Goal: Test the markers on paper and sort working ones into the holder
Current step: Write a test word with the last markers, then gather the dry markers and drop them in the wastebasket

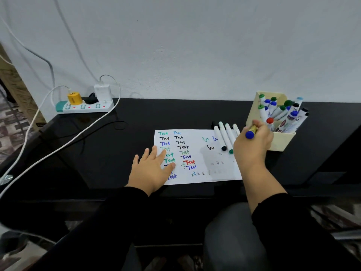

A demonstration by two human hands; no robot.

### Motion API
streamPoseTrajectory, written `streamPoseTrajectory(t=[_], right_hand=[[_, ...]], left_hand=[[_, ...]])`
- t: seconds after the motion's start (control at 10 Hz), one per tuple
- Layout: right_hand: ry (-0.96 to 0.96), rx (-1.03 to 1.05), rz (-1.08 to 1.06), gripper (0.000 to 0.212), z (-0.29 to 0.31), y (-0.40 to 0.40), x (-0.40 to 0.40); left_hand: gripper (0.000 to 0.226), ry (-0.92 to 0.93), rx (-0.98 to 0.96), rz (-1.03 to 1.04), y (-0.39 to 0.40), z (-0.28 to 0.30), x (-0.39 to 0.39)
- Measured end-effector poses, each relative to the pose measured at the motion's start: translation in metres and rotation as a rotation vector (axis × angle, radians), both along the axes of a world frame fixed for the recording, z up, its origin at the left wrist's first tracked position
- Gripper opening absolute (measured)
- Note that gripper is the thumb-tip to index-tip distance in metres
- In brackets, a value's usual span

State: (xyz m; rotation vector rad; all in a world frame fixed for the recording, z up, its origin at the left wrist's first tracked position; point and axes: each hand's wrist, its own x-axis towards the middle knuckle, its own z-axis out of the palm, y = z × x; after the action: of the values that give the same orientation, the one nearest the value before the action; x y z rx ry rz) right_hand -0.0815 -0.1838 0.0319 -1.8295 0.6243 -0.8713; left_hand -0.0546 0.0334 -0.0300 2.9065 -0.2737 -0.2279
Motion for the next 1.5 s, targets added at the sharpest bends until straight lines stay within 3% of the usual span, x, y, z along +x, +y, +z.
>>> streamPoseTrajectory(t=[0.2, 0.4, 0.7, 0.8, 0.9, 1.0, 1.1, 1.2, 1.3, 1.4, 1.5], right_hand=[[0.083, -0.178, -0.096, 0.053, 0.006, -0.023, 0.006], [0.37, -0.387, -0.085, 0.033, 0.004, -0.054, 0.026], [0.76, -0.699, -0.107, 0.041, 0.031, -0.084, 0.049], [0.877, -0.68, -0.057, 0.047, 0.036, -0.083, 0.046], [0.816, -0.532, -0.046, 0.068, 0.03, -0.088, 0.046], [0.628, -0.37, -0.061, 0.065, 0.019, -0.092, 0.043], [0.62, -0.442, -0.095, 0.052, 0.018, -0.09, 0.042], [0.688, -0.507, -0.102, 0.056, 0.021, -0.092, 0.047], [0.638, -0.352, -0.096, 0.045, 0.023, -0.095, 0.047], [0.469, -0.071, -0.101, 0.044, 0.018, -0.092, 0.039], [0.412, 0.096, -0.085, 0.056, 0.01, -0.081, 0.025]], left_hand=[[0.065, -0.021, 0.014, 0.016, -0.001, -0.002, 0.002], [0.064, -0.037, 0.044, -0.004, -0.003, -0.004, 0.003], [0.064, -0.033, 0.061, -0.002, -0.002, -0.005, 0.007], [0.064, -0.021, 0.073, 0.002, -0.003, -0.005, 0.008], [0.064, -0.022, 0.089, 0.01, -0.002, -0.005, 0.009], [0.064, -0.01, 0.103, 0.008, -0.004, -0.005, 0.008], [0.064, -0.013, 0.098, 0.005, -0.006, -0.004, 0.008], [0.064, -0.013, 0.1, 0.011, -0.005, -0.003, 0.009], [0.065, 0.009, 0.109, 0.012, -0.005, -0.003, 0.011], [0.064, -0.01, 0.099, 0.01, -0.004, -0.003, 0.009], [0.064, -0.034, 0.085, 0.005, -0.004, -0.004, 0.007]])
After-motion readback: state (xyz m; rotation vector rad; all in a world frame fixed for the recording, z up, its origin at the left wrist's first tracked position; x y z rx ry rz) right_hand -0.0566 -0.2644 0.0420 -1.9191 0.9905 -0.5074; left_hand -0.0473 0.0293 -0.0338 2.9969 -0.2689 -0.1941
